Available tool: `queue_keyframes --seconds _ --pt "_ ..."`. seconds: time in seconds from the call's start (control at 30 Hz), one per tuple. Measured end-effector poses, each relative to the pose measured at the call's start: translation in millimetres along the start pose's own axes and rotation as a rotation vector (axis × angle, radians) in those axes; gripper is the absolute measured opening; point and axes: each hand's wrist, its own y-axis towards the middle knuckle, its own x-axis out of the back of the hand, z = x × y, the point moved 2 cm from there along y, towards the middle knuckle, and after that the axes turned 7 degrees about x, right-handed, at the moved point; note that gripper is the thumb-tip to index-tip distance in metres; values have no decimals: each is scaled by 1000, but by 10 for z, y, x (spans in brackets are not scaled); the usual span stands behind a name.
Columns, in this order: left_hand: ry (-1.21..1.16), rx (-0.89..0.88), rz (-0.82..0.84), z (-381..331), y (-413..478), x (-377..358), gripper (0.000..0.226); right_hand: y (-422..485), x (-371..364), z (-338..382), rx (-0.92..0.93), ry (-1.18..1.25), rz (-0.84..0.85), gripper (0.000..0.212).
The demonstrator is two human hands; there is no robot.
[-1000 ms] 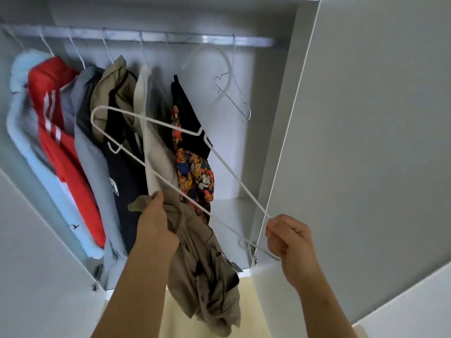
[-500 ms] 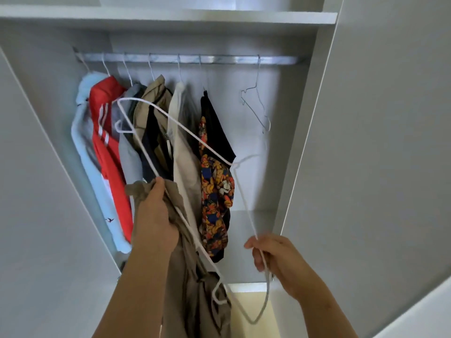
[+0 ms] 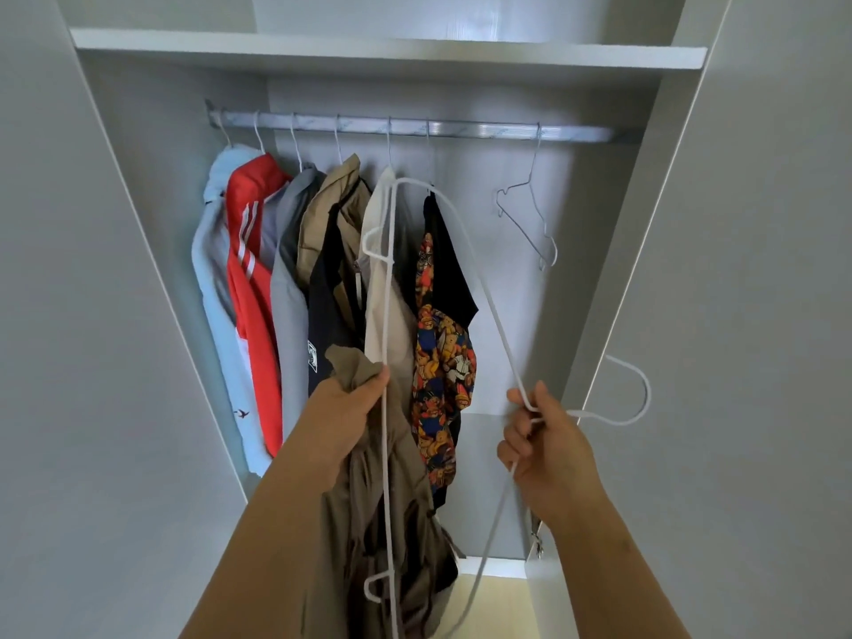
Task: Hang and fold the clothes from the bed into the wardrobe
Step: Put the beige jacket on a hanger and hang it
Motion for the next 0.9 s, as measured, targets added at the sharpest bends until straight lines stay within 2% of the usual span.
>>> queue_keyframes --seconds 0.13,0.3,0.4,0.5,0.67,0.77,0.9 --pt "170 -35 -215 70 98 219 21 44 -15 -81 36 -197 -88 40" --pt "124 -22 -357 28 162 436 25 34 150 -103 56 -596 -223 41" --pt "-42 25 -366 25 150 482 25 -10 201 -113 53 -686 -217 48" --pt "-66 32 -334 29 126 505 24 -52 255 -92 79 -791 -241 54" --pt "43 -50 -433 1 72 483 29 -101 365 1 155 -855 -306 43" --pt "164 -122 -490 -31 9 445 36 -129 366 -2 173 -937 -244 44" --pt "328 -203 -402 -30 -44 288 29 -94 274 -38 201 -981 -164 47"
